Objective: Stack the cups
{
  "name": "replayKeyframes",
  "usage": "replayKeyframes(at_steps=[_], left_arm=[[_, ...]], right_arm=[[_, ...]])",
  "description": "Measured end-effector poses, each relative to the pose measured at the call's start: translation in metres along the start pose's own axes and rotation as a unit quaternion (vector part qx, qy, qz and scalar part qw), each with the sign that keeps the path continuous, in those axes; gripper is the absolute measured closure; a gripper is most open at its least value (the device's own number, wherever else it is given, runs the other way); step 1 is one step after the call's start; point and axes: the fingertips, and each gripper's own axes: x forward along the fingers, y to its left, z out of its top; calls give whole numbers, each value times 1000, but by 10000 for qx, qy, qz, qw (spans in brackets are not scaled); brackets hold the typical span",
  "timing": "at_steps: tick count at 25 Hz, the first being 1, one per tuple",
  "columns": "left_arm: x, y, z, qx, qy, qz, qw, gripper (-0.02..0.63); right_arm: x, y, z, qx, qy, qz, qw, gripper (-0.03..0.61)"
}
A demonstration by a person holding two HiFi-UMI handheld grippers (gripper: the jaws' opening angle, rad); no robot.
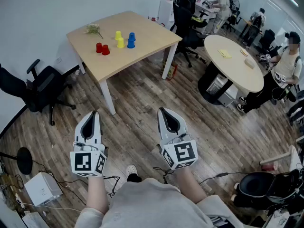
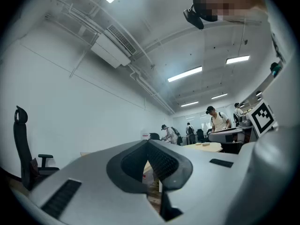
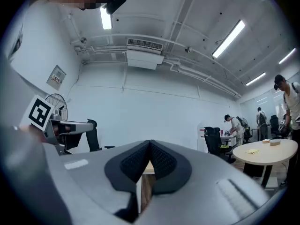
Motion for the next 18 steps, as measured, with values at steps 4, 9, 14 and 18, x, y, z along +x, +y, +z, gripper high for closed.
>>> replayKeyframes(at_steps=[4,9,14,18], left_arm=[[7,6,0,14,-6,-46,10000,606],[19,20,-4,-7,-19,-57,10000,606],[35,38,-3,41,-54,-136,9999,606],[50,54,-5,139,-99,-236,9996,606]], right_arm=[[8,0,-2,8,30,-24,10000,567],[25,1,-5,-8,69,-71,10000,566],[48,2,-5,-1,-84,-149,9999,566],[68,3,-7,70,-138,-213,9997,566]])
